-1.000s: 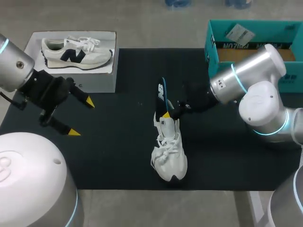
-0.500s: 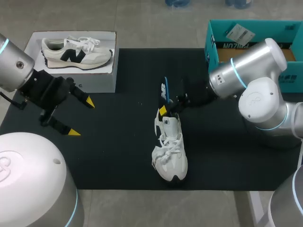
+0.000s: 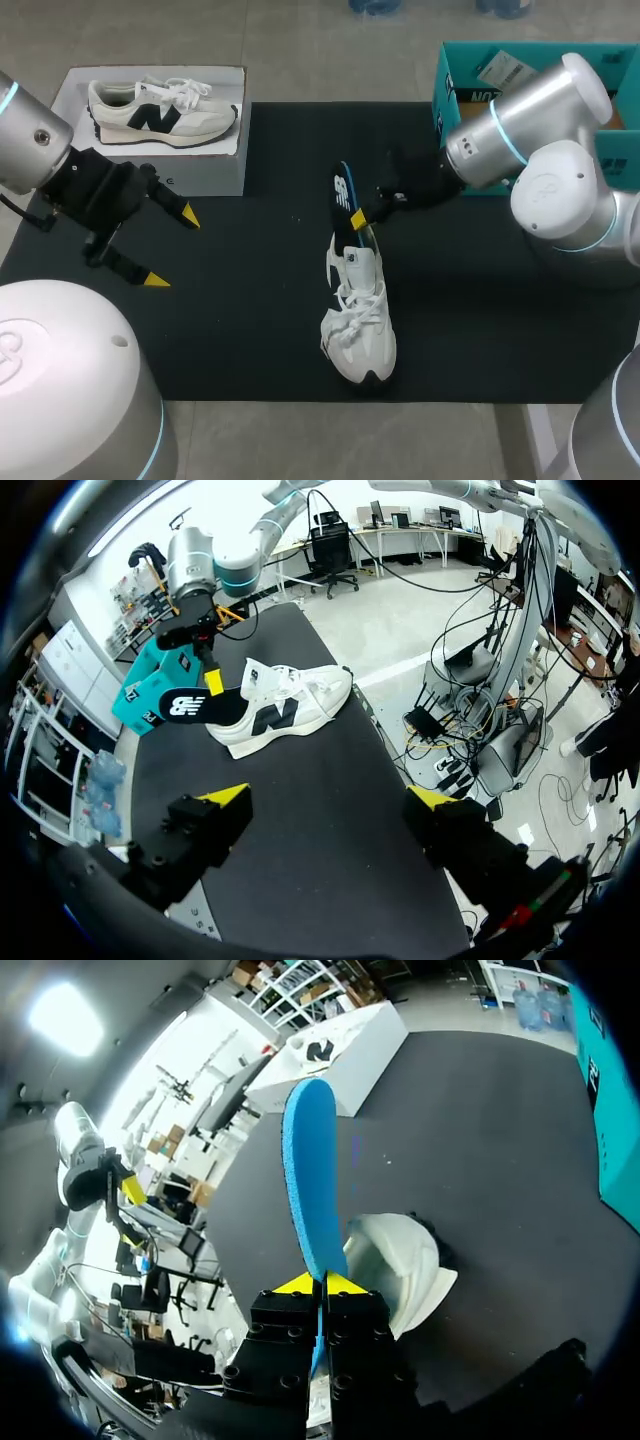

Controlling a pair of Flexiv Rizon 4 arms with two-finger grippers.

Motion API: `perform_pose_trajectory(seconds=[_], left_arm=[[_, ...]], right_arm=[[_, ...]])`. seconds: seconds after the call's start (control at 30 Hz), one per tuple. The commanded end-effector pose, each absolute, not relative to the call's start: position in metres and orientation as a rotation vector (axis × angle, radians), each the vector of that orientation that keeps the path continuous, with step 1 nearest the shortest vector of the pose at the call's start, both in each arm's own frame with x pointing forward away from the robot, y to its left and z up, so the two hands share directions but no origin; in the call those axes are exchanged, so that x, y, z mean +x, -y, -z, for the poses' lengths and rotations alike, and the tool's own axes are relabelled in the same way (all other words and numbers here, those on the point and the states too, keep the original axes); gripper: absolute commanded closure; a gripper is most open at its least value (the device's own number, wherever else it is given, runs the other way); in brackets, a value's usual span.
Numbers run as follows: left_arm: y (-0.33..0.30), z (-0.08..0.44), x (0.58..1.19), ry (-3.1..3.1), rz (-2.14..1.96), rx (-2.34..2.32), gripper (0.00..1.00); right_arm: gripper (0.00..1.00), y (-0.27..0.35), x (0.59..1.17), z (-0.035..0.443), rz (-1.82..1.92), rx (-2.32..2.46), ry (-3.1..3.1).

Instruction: Take the shoe out of the shoebox, open the shoe tongue, remove and reinsert the insole, then place the shoe into the shoebox

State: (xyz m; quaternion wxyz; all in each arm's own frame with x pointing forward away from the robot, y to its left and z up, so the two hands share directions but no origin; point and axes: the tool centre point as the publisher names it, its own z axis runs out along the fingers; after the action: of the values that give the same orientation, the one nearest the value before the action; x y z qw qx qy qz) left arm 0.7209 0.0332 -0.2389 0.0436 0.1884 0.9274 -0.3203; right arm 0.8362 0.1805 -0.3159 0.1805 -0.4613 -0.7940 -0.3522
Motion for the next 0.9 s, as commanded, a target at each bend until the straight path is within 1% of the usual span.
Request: perform_pose_trajectory(seconds=[0.03,0.3,0.6,0.83,0.87,0.9], left_arm=[[-0.033,0.239,0.72,-2.837,0.974,0.576,0.0],[-0.033,0.239,0.72,-2.837,0.974,0.576,0.0],[-0.033,0.239,0.72,-2.837,0.974,0.576,0.0],[-0.033,0.239,0.72,-2.837,0.974,0.576,0.0],[-0.033,0.239,0.72,-2.837,0.974,0.576,0.0],[-0.033,0.239,0.72,-2.837,0.974,0.576,0.0]], right_arm=[[1.0,-0.177,0.836,0.314,0.984,-1.317,2.248],[1.0,-0.179,0.821,0.332,0.998,-1.32,2.184],[1.0,-0.189,0.788,0.36,1.041,-1.353,2.089],[1.0,-0.187,0.775,0.361,1.052,-1.385,2.064],[0.82,-0.187,0.776,0.358,1.054,-1.384,2.071],[0.69,-0.187,0.777,0.355,1.055,-1.38,2.081]])
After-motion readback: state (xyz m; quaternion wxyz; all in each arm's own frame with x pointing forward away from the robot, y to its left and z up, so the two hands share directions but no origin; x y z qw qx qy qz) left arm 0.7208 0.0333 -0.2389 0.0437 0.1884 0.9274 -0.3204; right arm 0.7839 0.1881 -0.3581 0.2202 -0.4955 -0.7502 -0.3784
